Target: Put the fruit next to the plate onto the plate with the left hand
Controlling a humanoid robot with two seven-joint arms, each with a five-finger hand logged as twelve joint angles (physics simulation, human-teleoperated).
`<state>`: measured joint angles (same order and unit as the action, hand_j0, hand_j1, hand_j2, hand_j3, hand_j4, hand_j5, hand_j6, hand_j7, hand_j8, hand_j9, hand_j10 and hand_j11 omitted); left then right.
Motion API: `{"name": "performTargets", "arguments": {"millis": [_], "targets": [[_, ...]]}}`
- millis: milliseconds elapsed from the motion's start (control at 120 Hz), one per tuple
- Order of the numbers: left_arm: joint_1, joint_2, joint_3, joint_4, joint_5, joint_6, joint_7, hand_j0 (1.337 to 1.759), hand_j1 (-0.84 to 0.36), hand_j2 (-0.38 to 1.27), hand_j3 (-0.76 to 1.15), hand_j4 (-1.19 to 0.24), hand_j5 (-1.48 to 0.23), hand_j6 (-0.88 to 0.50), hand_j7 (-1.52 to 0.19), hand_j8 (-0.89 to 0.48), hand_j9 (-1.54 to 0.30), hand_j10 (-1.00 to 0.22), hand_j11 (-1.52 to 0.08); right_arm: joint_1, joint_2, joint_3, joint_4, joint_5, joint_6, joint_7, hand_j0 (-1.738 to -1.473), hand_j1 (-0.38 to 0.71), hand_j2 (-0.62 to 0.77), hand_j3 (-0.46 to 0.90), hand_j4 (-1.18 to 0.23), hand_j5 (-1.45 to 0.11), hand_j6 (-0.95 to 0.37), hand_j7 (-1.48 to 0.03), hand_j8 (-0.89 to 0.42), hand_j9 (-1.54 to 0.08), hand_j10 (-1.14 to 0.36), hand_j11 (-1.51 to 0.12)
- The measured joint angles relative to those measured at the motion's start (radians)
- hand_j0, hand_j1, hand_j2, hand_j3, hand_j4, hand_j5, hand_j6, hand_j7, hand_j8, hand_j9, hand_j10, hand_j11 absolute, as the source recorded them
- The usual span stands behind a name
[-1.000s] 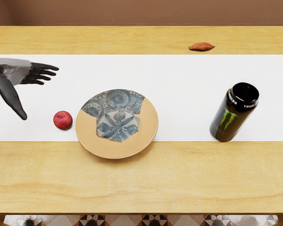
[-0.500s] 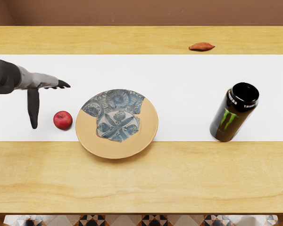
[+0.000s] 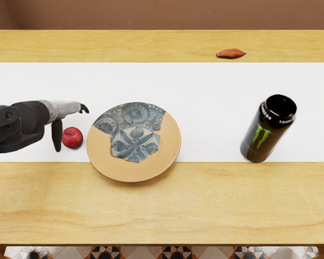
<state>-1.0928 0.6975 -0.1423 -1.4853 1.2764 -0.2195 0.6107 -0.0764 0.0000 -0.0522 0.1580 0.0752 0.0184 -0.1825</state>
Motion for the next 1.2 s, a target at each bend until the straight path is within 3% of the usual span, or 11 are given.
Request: {"name": "performTargets", "arguments": {"millis": [283, 1200], "targets": [[0.033, 0.013, 0.028, -0.050, 0.033, 0.078, 0.000, 1.658, 0.03, 0.06, 0.00, -0.27, -0.35, -0.28, -0.35, -0.28, -0.35, -0.27, -0.35, 0.000, 0.000, -0.001, 0.000, 0.000, 0.000, 0.000, -1.658, -0.35, 0.00, 0.00, 0.00, 0.00, 0.00, 0.00, 0.00, 0.00, 0.00, 0.00], [0.076, 0.004, 0.072, -0.054, 0.147, 0.190, 0.000, 1.658, -0.08, 0.08, 0.00, -0.36, -0.47, -0.37, -0.47, -0.37, -0.47, -0.36, -0.47, 0.000, 0.000, -0.001, 0.000, 0.000, 0.000, 0.000, -1.658, -0.35, 0.00, 0.00, 0.00, 0.00, 0.00, 0.00, 0.00, 0.00, 0.00, 0.00]]}}
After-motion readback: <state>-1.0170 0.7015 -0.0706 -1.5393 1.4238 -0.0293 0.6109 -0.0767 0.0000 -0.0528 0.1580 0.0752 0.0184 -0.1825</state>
